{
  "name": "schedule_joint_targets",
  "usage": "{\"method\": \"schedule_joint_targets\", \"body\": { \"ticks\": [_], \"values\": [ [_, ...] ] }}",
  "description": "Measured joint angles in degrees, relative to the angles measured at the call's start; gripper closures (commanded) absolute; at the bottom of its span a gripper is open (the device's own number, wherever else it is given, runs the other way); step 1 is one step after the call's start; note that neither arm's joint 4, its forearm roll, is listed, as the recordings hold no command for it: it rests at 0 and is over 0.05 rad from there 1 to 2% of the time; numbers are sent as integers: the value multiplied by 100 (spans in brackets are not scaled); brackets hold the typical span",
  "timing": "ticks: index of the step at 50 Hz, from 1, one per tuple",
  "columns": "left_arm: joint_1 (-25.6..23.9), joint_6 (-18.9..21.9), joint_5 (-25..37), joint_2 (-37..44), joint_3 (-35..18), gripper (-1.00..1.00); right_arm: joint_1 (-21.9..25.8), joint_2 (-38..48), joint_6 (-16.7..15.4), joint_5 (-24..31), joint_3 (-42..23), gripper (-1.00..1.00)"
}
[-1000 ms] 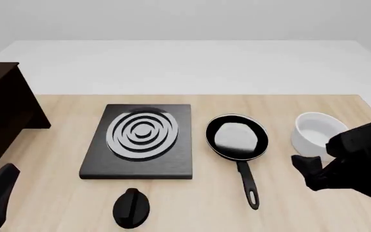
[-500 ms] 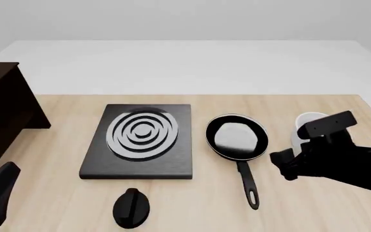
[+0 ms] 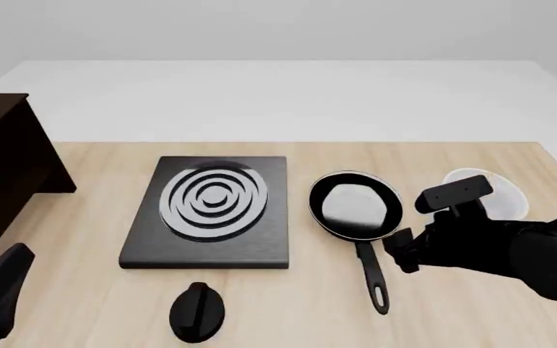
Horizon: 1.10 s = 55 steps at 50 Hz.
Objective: Put the frying pan on the cabinet shelf.
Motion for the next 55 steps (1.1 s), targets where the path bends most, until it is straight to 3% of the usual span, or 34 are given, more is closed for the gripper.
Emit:
{"method": "schedule_joint_targets", "body": {
  "ticks": [34, 55],
  "values": [
    [-25, 7, -21, 13, 55, -100, 136, 753, 154, -593, 149, -100],
    [-39, 15, -30, 27, 77, -100, 295, 1148, 426, -1013, 344, -100]
  ]
}}
